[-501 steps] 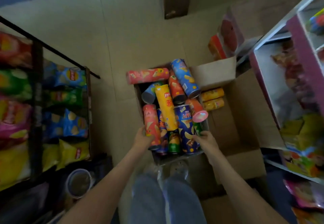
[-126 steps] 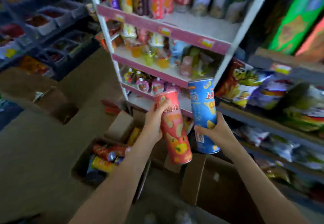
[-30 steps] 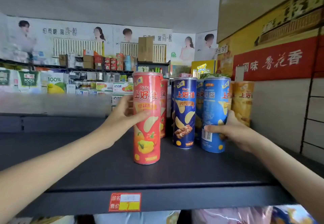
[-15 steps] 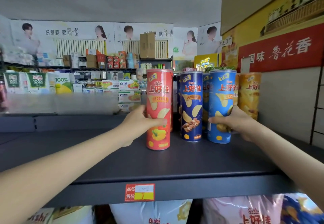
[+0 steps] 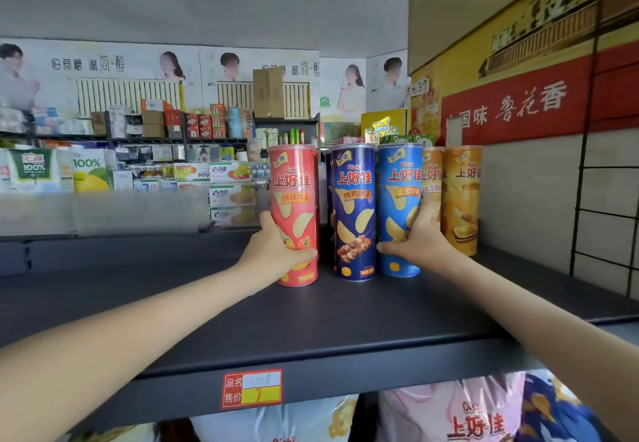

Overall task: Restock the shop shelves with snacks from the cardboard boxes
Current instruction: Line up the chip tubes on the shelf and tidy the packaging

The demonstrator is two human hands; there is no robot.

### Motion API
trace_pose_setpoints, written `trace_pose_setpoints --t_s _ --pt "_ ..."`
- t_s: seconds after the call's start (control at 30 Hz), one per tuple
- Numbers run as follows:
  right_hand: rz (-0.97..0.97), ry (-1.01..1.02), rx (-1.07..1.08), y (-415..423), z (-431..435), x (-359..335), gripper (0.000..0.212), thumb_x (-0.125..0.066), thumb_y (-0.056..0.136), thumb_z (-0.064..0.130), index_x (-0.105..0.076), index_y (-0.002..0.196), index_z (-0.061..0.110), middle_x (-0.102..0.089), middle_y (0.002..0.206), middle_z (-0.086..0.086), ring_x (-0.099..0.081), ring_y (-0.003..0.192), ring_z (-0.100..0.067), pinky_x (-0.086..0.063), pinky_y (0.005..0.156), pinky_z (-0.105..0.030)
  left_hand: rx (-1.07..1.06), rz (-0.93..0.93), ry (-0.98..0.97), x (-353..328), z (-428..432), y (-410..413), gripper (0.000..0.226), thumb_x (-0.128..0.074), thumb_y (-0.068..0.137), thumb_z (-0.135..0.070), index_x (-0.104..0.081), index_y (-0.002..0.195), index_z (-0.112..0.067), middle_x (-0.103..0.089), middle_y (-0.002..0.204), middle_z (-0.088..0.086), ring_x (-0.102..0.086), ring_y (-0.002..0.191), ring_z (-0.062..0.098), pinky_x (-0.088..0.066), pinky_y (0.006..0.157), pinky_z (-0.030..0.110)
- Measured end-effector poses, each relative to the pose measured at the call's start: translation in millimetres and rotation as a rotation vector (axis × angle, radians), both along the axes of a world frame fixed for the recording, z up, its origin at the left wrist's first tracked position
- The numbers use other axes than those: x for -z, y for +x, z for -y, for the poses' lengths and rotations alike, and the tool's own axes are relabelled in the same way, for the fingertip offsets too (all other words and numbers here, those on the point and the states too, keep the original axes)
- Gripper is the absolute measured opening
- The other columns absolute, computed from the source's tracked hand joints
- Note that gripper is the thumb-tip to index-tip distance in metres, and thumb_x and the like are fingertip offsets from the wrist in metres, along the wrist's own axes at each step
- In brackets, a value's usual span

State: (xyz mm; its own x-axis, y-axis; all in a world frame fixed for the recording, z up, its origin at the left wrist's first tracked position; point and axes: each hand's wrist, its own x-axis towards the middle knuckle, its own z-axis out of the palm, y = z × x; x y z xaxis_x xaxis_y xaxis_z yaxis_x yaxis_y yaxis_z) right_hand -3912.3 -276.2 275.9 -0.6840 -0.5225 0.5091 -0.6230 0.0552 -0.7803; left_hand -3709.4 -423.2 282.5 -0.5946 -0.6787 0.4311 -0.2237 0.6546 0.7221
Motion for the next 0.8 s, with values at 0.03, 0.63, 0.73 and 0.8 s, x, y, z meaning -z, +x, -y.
trace_pose_setpoints --t_s 0.03,0.63,0.73,0.8 --pt "-0.019 0.014 0.004 -0.1 2.1 0.5 0.122 -0.089 0.06 0.009 -0.004 0.147 0.017 -0.042 0.132 -0.01 -0.046 0.123 -0.023 -0.047 0.101 -0.044 -0.005 0.001 -0.002 -0.2 0.5 -1.3 0.067 -0.081 0.074 -0.031 -0.027 0.113 -0.019 -0.051 0.113 -0.002 -0.054 0.102 0.017 -0.049 0.083 0.033" --pt "-0.05 0.04 0.098 -5.4 7.4 5.3 0.129 -0.09 0.062 0.02 0.004 0.151 0.015 -0.027 0.145 -0.015 -0.032 0.134 -0.028 -0.037 0.109 -0.05 0.06 -0.04 0.021 1.6 -0.9 -5.9 0.067 -0.081 0.074 -0.031 -0.029 0.115 -0.024 -0.055 0.125 -0.001 -0.055 0.101 0.013 -0.048 0.082 0.029" --pt "-0.04 0.058 0.119 -0.8 6.6 4.5 0.131 -0.09 0.061 0.022 0.004 0.151 0.015 -0.027 0.146 -0.015 -0.033 0.135 -0.028 -0.038 0.108 -0.051 0.052 -0.038 0.018 3.0 -1.7 -6.1 0.066 -0.081 0.075 -0.033 -0.029 0.115 -0.024 -0.055 0.126 0.0 -0.057 0.106 0.016 -0.049 0.084 0.031" --pt "-0.039 0.06 0.132 3.5 6.2 4.1 0.13 -0.091 0.06 0.024 0.002 0.151 0.016 -0.027 0.146 -0.015 -0.032 0.135 -0.028 -0.038 0.108 -0.052 0.034 -0.024 0.014 3.8 -1.8 -7.5 0.065 -0.08 0.075 -0.035 -0.029 0.114 -0.022 -0.054 0.128 0.001 -0.057 0.112 0.02 -0.05 0.087 0.033"
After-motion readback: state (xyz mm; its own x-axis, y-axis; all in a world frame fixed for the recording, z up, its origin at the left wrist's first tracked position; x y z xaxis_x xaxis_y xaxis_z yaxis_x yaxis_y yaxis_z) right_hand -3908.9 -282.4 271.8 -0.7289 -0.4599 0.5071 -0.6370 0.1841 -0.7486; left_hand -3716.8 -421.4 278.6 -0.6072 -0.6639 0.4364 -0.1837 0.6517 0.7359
